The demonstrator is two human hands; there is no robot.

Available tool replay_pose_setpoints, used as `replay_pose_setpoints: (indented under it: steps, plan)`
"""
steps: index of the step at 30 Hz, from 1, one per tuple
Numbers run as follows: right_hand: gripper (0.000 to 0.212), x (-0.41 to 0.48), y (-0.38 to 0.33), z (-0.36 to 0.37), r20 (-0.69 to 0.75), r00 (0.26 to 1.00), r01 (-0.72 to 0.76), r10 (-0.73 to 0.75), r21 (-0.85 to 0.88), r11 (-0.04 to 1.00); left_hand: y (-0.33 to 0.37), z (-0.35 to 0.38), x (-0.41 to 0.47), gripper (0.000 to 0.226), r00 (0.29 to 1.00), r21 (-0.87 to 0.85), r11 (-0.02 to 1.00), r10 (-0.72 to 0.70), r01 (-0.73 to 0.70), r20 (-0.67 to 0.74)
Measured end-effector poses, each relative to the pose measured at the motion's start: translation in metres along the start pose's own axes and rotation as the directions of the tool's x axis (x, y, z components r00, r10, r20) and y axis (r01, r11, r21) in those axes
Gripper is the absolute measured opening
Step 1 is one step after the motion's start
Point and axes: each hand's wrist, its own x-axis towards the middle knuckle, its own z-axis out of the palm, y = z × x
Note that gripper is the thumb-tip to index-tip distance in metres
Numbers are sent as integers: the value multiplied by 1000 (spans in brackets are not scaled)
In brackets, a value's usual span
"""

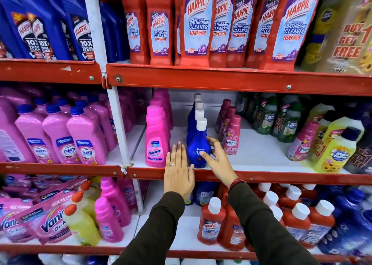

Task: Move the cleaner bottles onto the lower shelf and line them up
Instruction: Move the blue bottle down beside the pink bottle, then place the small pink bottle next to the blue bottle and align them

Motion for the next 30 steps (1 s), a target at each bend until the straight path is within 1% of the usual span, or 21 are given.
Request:
replay_pose_setpoints:
  steps: [8,11,13,15,18,20,22,25,27,28,30]
  plan:
    - [50,-1,1,0,18,1000,6,-6,11,1000,1,-2,-1,69,1000,-9,1000,-3,3,-3]
    - [55,-3,2,-1,-1,1000,16,-16,11,1000,0,-3,-2,69,1000,-15,1000,4,-4,-3]
    - [60,-5,3,-7,-48,999,23,-22,8,1000,0,-4,-2,69,1000,-5,1000,9,-9,-3]
    - [54,-8,2,-21,-165,986,40,-40,-7,999,1,-5,-3,69,1000,0,1000,16,-16,-8]
    - [37,-10,2,-54,-381,916,86,-124,-114,990,1,-4,-3,70,1000,14,1000,15,-15,-11]
    - [35,-11,1,-81,-497,853,62,-161,-211,976,2,-3,-3,70,1000,16,1000,13,-13,-16]
    - [38,-10,2,-106,-591,785,4,-184,-291,957,0,-1,-2,71,1000,17,1000,12,-12,-24]
    - [54,-6,0,-143,-730,651,-140,-208,-385,912,0,-1,-1,73,999,20,1000,14,-13,-29]
    - [67,-1,-3,-166,-802,578,-288,-147,-369,884,1,-2,-1,76,1000,28,999,16,-15,-23]
    - [73,1,-3,-177,-823,558,-367,-105,-359,858,1,-3,-1,77,1000,22,1000,14,-13,-22]
    - [80,7,-3,-198,-834,551,-481,-28,-344,807,2,-4,-1,77,1000,13,1000,9,-9,-23]
